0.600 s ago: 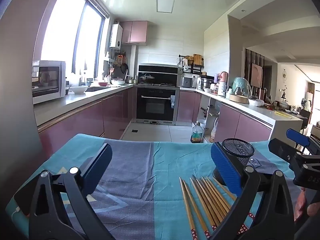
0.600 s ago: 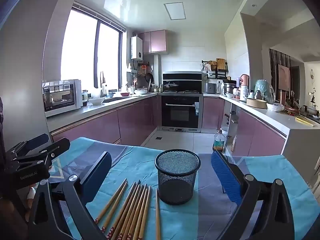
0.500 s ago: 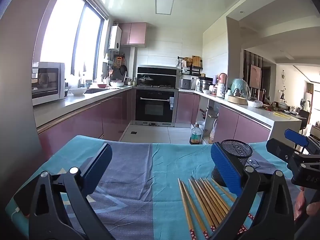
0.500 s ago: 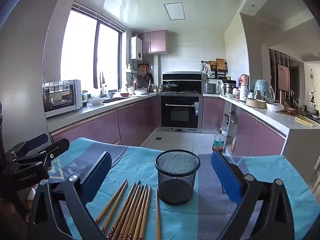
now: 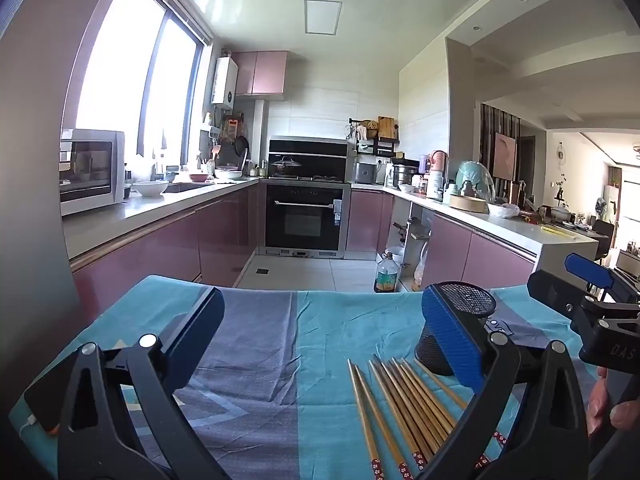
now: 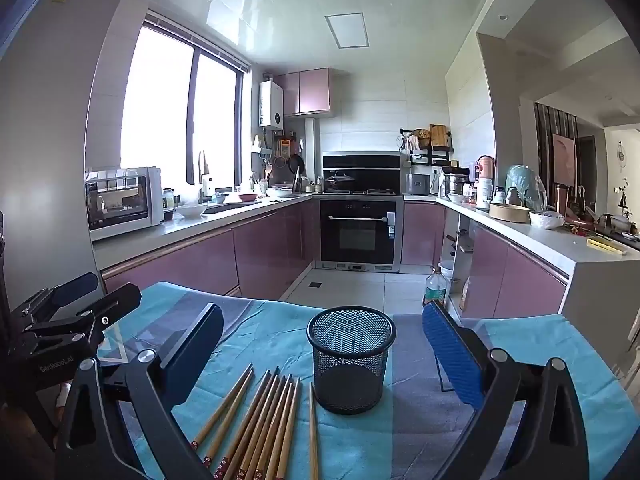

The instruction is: Organize utensils

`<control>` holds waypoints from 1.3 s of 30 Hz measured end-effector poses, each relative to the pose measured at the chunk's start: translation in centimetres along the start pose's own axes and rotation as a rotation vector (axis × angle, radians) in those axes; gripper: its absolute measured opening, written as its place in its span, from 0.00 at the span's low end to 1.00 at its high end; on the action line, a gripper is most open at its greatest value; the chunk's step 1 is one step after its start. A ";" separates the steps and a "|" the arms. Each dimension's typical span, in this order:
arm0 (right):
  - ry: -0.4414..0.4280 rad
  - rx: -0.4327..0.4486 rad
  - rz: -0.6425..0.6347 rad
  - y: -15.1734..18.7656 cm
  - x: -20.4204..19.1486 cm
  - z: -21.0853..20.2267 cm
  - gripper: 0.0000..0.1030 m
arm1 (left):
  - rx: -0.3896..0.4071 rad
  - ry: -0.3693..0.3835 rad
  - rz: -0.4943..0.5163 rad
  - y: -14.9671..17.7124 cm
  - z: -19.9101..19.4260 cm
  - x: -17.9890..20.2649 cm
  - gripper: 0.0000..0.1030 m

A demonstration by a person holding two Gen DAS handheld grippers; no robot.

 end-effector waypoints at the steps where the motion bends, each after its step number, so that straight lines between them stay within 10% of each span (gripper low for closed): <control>1: 0.001 0.003 0.000 0.0 0.0 -0.1 0.94 | 0.000 -0.001 0.000 0.0 0.0 0.0 0.95; 39: 0.026 0.029 0.001 0.0 0.3 -0.1 0.94 | -0.025 0.007 0.004 0.2 0.7 0.4 0.95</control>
Point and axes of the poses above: each gripper's, at about its wrist camera, not at the fingertips, and z roughly the way its jaws point, x to its right, y to its underside, the point moved 8 cm from there along z, roughly the way its jaws point, and after that the axes turned 13 degrees about z, right-handed, at the moved point
